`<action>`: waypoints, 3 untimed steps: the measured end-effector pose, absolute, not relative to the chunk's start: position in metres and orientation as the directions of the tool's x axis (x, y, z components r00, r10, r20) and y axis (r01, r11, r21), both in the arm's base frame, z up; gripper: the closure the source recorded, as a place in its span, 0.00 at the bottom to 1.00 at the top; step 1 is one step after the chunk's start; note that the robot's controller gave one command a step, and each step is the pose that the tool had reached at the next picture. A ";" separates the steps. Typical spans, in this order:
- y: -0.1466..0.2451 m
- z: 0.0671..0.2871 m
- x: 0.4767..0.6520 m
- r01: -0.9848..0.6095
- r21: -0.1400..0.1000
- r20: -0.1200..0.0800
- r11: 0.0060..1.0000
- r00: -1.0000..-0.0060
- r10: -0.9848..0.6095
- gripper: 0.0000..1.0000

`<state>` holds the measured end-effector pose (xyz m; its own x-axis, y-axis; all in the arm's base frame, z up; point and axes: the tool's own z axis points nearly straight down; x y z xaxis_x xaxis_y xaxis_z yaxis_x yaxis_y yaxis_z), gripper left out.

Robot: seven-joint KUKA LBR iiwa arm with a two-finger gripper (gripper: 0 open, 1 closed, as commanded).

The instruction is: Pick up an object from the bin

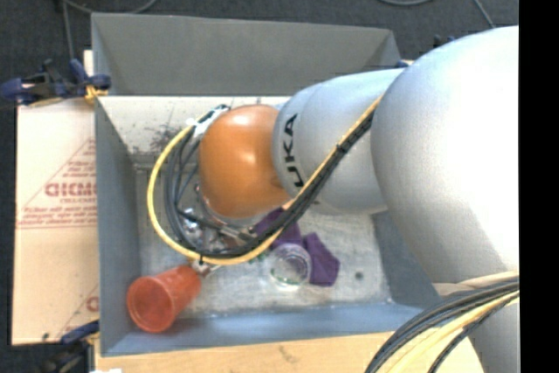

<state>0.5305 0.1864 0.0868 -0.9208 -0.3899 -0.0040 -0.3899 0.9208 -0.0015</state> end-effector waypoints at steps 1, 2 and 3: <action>0.164 0.122 0.511 -0.596 0.001 0.002 0.803 -0.803 -0.596 1.00; 0.173 0.185 0.497 -0.544 0.001 0.003 0.839 -0.839 -0.544 1.00; 0.180 0.243 0.501 -0.607 0.000 -0.001 0.795 -0.795 -0.607 1.00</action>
Offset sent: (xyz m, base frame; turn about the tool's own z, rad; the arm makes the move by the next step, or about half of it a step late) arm -0.0394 -0.0058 0.1191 -0.1579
